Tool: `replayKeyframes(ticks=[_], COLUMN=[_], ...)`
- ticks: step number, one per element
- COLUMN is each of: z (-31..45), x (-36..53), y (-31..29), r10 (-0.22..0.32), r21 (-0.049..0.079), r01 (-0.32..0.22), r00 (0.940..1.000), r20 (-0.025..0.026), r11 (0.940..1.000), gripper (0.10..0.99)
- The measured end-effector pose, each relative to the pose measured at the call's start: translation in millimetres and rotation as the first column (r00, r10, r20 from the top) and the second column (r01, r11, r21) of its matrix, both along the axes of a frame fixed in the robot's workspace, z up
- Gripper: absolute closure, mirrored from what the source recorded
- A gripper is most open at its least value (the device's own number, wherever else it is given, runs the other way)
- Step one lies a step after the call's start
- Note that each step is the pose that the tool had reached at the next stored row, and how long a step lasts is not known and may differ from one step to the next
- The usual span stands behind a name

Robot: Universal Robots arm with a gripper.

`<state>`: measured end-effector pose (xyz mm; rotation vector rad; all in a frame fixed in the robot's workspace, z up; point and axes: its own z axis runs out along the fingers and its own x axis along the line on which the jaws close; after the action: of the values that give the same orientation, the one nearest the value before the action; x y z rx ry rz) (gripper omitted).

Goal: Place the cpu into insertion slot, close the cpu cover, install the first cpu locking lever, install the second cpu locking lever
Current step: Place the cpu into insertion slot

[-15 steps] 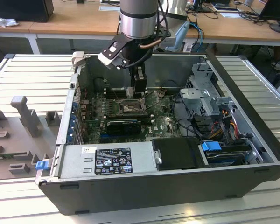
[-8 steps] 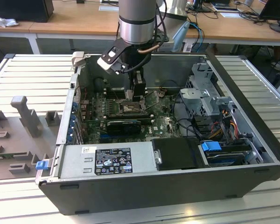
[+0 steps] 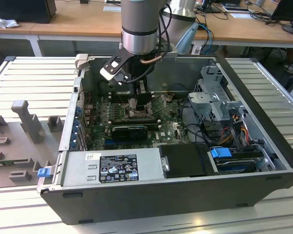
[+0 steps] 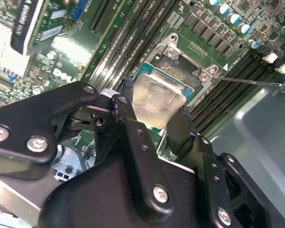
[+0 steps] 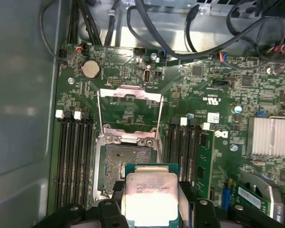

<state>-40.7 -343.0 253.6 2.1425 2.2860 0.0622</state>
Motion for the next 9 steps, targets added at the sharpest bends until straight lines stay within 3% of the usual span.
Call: replayKeyframes(ticks=[9], z=[-7.8], x=[0.0], y=[10.6], r10=[-0.023], r21=[0.0], r01=[0.023], r00=[0.9997], r20=[-0.0004], r11=[0.9997], gripper=[0.557])
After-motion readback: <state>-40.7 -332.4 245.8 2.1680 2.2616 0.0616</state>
